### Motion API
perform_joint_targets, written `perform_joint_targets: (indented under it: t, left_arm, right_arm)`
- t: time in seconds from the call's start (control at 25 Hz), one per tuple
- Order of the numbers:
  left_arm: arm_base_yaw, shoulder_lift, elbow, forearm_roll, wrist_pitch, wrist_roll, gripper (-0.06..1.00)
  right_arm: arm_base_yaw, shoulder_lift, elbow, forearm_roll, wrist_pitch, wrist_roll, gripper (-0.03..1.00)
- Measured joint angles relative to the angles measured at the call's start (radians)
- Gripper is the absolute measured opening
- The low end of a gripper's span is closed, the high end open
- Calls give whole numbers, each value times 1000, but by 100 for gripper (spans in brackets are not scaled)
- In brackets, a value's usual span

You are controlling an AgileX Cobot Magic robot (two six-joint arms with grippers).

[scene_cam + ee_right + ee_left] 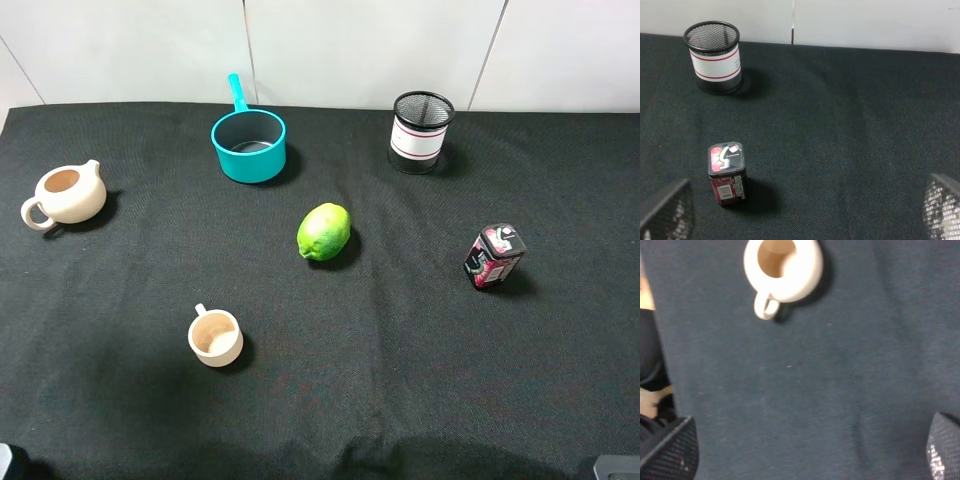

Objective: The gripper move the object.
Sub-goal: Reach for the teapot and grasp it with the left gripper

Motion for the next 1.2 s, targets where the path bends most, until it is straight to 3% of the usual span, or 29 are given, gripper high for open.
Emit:
perform_joint_targets:
  t: [0.56,1.2]
  left_arm:
    - [0,292,-108,32,-16,46,96]
    - [0,594,-120,-36,-215,124,96]
  right_arm:
    - [0,0,0,0,0,0,69]
    - [0,0,0,0,0,0,69]
